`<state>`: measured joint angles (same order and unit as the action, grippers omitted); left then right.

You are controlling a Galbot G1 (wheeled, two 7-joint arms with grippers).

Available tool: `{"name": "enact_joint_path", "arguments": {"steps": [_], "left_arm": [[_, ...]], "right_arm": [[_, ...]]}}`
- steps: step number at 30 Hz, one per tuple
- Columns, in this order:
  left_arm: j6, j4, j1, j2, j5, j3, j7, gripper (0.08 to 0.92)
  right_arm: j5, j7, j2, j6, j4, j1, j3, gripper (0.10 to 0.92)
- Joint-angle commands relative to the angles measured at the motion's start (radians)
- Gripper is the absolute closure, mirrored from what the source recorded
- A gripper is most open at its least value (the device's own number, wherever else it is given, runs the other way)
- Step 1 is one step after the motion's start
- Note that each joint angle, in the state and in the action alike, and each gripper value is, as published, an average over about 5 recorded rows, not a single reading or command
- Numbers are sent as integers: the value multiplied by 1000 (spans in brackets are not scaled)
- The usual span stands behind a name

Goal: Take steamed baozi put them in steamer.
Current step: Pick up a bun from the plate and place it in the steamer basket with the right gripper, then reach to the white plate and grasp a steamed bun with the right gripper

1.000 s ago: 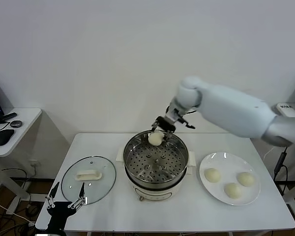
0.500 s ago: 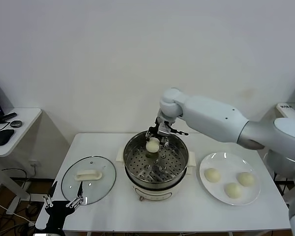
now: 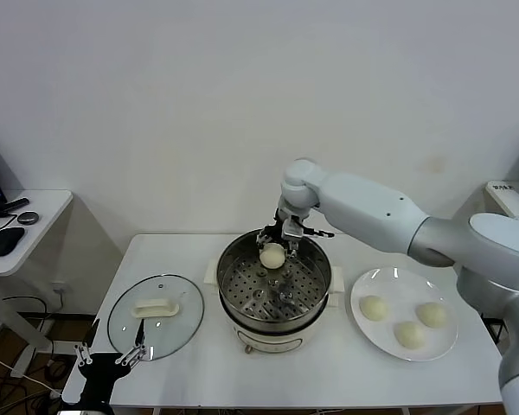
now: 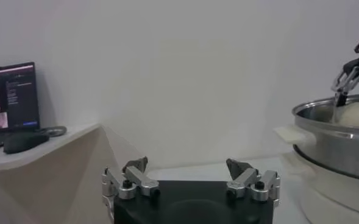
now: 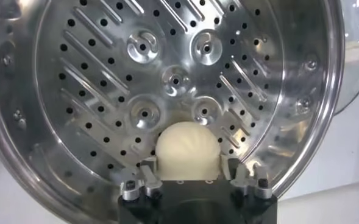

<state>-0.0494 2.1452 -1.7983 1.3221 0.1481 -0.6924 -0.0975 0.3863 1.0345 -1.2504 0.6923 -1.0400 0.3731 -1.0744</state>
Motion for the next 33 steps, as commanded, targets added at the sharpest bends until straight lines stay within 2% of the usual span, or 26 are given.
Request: {"name": "enact_joint_path", "arguments": {"steps": [1, 5, 9, 11, 15, 21, 23, 27, 33], "left_arm": [[1, 7, -3, 1, 1, -3, 0, 177], [7, 13, -1, -2, 6, -3, 3, 177], [22, 24, 0, -8, 12, 0, 7, 177], [27, 28, 0, -13, 13, 1, 8, 177], [28, 29, 3, -25, 14, 1, 10, 177], [27, 25, 14, -40, 15, 12, 11, 177], [28, 24, 18, -44, 14, 15, 10, 177], [27, 19, 24, -48, 12, 15, 10, 177], [27, 16, 29, -48, 12, 9, 9, 177]], "right_arm": [[-81, 11, 30, -35, -50, 49, -16, 236], [-292, 42, 148, -227, -219, 178, -103, 205], [-507, 42, 294, -495, -369, 319, -207, 203], [-577, 49, 365, -596, -428, 381, -257, 203], [-668, 74, 502, -705, -528, 465, -342, 203], [-638, 22, 704, -1046, -619, 424, -348, 203], [-610, 36, 754, -1095, -625, 385, -328, 203], [-533, 54, 817, -1092, -611, 294, -280, 203], [-455, 44, 854, -993, -565, 63, -128, 203]]}}
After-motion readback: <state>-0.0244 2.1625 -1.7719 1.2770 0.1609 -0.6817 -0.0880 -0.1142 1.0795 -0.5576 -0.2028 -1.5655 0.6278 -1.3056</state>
